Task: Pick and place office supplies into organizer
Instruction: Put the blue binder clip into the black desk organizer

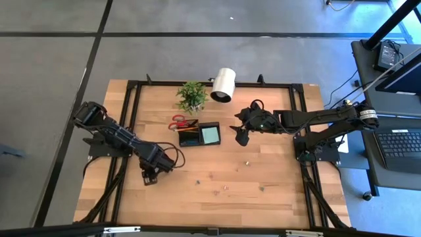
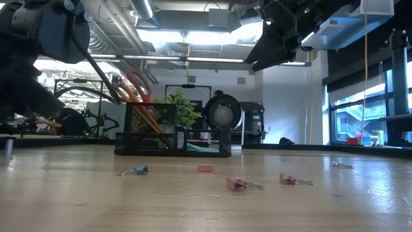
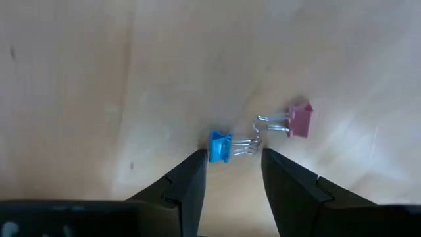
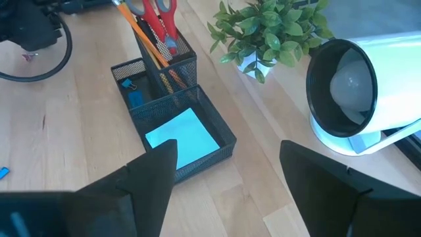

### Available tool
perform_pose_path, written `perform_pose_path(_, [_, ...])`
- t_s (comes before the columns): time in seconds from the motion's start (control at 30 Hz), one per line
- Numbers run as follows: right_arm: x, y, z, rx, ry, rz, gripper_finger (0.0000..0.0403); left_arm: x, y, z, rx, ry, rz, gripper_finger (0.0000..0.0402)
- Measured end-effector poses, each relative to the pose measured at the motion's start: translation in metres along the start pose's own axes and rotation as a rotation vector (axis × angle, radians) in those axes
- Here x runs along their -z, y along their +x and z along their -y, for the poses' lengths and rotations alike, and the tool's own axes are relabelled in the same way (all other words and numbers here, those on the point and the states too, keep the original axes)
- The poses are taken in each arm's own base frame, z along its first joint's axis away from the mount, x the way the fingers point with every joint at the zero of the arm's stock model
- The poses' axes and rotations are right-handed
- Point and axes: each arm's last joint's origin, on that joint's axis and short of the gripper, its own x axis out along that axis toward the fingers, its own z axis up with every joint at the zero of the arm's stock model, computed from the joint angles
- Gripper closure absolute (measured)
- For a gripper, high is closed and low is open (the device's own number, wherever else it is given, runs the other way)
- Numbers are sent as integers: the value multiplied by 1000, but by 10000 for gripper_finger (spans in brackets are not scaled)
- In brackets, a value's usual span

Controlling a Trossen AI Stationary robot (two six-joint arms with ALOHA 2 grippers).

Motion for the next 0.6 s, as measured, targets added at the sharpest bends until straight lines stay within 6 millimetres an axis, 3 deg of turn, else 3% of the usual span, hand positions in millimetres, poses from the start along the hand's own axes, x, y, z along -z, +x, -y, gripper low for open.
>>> perform_pose_path(0.6, [0,0,0,0,5,-2,130,2,0,-1,-12,462,-20,256])
